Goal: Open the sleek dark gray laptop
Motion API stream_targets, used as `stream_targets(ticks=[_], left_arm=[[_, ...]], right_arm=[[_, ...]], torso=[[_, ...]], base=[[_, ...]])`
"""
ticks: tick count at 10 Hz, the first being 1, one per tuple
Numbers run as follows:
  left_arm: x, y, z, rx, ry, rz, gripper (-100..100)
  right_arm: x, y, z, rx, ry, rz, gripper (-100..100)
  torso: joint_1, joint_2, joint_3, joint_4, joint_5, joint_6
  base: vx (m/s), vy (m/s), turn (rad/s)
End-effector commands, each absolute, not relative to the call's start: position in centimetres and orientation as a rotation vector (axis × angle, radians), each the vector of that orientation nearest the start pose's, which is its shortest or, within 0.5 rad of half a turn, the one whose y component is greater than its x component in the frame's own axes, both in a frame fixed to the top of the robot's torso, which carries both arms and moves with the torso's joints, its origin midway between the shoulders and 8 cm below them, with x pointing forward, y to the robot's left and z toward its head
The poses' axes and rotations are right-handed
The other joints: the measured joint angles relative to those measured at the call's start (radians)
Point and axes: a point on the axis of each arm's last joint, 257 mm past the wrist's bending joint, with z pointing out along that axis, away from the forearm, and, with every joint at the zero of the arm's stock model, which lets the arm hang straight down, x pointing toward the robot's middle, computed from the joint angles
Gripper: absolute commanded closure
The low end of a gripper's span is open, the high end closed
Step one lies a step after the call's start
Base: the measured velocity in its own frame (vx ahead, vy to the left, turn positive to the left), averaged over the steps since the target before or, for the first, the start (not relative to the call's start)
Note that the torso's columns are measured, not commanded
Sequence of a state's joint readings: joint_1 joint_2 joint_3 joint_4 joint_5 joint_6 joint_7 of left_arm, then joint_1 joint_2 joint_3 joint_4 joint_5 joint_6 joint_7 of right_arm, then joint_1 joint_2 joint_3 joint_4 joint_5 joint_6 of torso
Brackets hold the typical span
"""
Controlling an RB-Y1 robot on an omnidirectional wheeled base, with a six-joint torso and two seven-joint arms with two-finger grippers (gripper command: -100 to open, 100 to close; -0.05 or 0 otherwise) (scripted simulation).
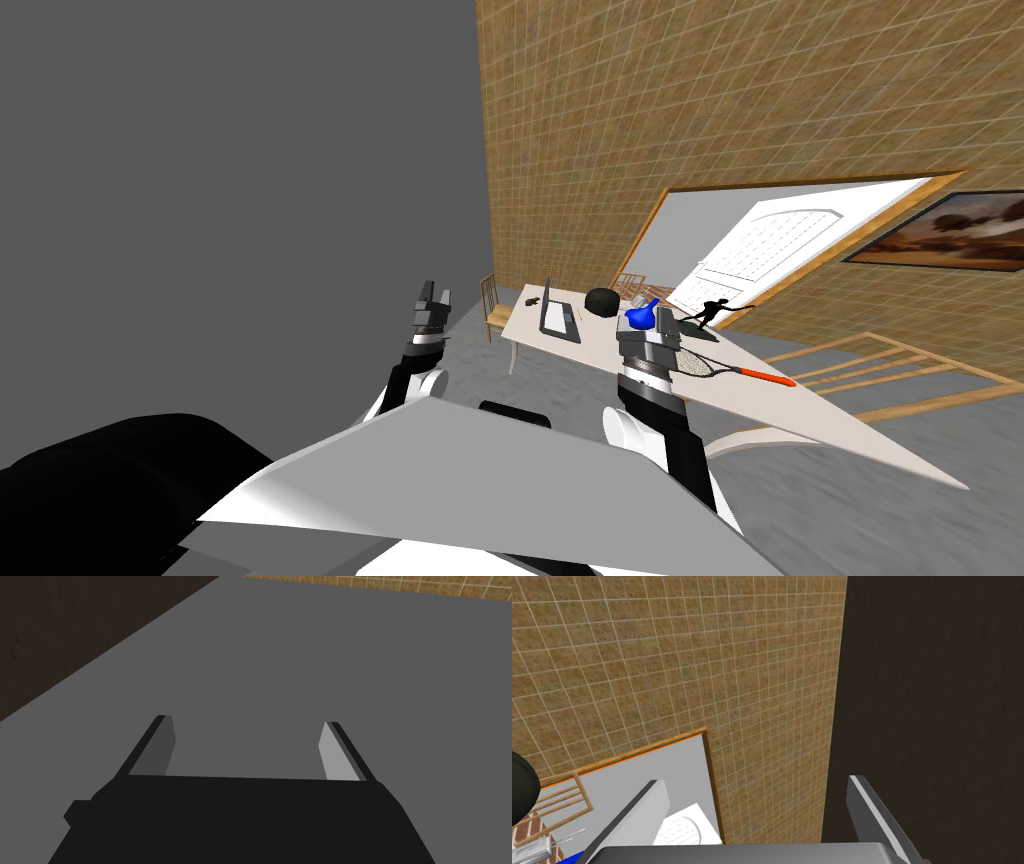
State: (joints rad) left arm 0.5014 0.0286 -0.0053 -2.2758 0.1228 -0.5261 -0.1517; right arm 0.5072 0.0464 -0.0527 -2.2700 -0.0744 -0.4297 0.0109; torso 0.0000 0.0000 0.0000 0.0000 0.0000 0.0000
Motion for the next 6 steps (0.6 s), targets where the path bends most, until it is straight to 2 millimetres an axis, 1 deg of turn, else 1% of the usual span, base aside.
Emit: stream_targets(ticks=[1, 3, 6], left_arm=[[33.87, 28.97, 2.7, -0.646, 0.584, -1.247, 0], [33.87, 28.97, 2.7, -0.645, 0.584, -1.247, 0], [33.86, 28.97, 2.71, -0.645, 0.584, -1.247, 0]], right_arm=[[34.99, -31.38, 0.41, 0.796, 0.583, 1.263, 0], [34.99, -31.38, 0.41, 0.796, 0.582, 1.263, 0], [34.99, -31.38, 0.42, 0.796, 0.582, 1.263, 0]], torso=[[0.0, 0.04, -0.082, 0.041, 0.0, 0.0], [0.0, 0.175, -0.351, 0.176, 0.0, 0.0], [0.0, 0.396, -0.792, 0.396, 0.0, 0.0]], base=[[0.0, 0.0, 0.0], [0.0, 0.0, 0.0], [0.0, 0.0, 0.0]])
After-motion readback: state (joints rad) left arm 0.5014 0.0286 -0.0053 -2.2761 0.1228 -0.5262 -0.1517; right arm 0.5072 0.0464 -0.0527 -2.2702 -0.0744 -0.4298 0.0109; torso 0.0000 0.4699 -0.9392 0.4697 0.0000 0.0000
